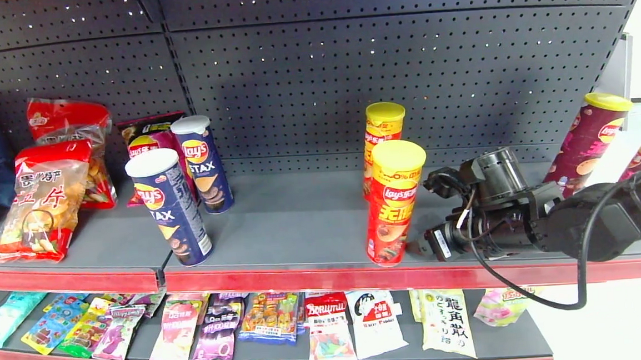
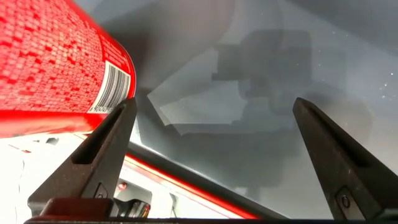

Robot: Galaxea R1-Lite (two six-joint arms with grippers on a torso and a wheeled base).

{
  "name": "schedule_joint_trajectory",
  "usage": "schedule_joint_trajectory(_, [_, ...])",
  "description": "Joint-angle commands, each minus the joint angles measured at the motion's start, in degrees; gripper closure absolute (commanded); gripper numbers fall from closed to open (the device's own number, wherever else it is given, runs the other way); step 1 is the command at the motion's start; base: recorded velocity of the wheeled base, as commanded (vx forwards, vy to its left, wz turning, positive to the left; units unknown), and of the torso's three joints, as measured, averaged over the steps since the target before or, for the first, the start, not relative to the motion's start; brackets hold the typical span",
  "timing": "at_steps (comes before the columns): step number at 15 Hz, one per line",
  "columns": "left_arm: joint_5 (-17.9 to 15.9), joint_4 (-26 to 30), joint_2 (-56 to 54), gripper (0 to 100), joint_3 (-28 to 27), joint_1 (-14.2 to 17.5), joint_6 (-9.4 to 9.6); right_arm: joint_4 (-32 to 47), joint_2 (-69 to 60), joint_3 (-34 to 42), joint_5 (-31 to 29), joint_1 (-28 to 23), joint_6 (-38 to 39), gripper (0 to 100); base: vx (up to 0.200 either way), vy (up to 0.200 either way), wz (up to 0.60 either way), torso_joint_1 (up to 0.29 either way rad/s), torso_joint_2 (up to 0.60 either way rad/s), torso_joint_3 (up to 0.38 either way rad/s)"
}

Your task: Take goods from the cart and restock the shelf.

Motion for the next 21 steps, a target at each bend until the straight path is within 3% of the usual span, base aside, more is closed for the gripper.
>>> schedule_joint_trajectory(1, [0.0,0.0,0.0,0,0.0,0.0,0.00,0.0,0.1,-0.1,0.0,0.3,0.0,0,0.000,0.000,0.00,0.000,0.00,0.000])
schedule_joint_trajectory(21, [0.0,0.0,0.0,0,0.0,0.0,0.00,0.0,0.3,-1.1,-0.4,0.9,0.0,0,0.000,0.000,0.00,0.000,0.00,0.000])
